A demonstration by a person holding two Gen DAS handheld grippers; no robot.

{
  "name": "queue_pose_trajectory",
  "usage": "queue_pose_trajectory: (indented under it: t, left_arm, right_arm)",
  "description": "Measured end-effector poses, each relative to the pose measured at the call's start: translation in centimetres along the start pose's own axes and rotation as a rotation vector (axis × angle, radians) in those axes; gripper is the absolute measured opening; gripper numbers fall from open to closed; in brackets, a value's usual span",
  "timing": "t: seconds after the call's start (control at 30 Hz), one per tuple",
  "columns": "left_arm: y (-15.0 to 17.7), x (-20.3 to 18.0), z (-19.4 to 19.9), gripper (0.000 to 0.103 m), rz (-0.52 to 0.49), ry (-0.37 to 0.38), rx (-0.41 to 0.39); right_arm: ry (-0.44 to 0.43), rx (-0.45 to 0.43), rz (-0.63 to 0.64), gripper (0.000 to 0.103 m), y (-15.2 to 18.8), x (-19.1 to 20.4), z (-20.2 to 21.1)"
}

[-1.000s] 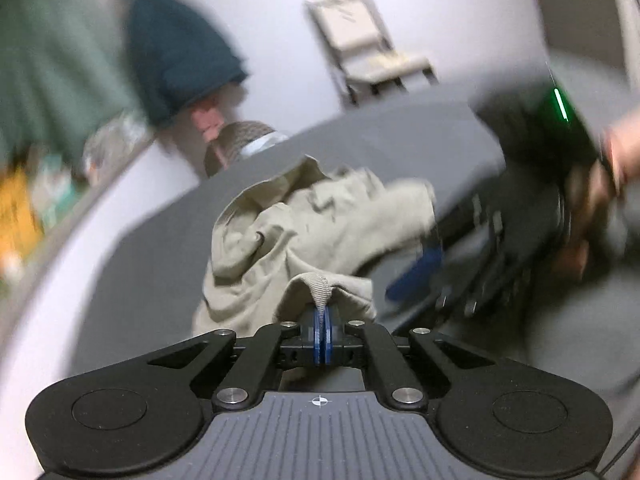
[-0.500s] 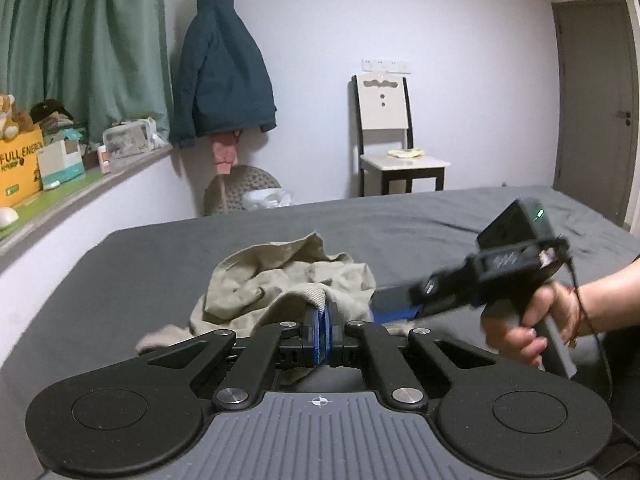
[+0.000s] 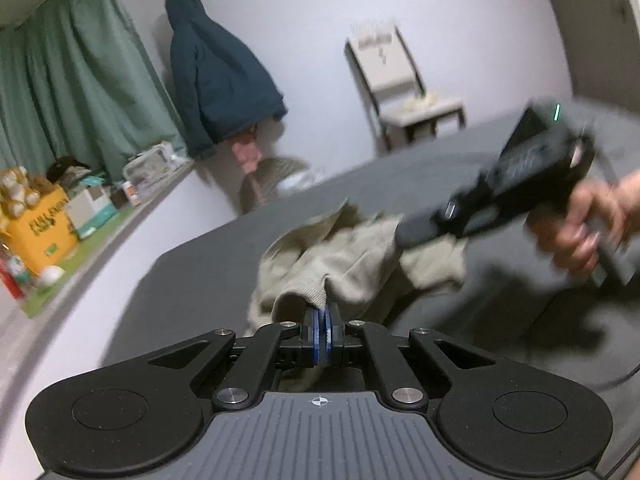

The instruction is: Fold clothes

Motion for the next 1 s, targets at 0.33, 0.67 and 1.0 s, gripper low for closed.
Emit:
queue_pose_trajectory:
  t: [0.33,0.67,1.0]
  left_arm:
    - [-0.7,-1.6,0.3,0.005,-0.179,-0.055,0.061]
    - [-1.4,0.4,2.4,0.006,-0.044,-0.031,-0.038]
    - [-1.1,-3.2,2.3,0.065,-0.278,0.005,-0.084]
  right_arm:
    - [0.074,0.004,0.015,0.004,0.1,0.0,-0.2]
    - [0.098,-0.025,0.006,0.004,-0.3,-0.4,0.4]
    - [0.097,0.000,0.032,0.004,-0.1,0.1,-0.1]
Point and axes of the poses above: each gripper's, at about its wrist camera, not at the fingertips, and z roughly against the way its jaws point, x to its left, y to its underside, the point moved 2 cm from there along -z, roughly the way its jaws point, and after that the axes turned 4 degrees about x, right-handed, at the moved point
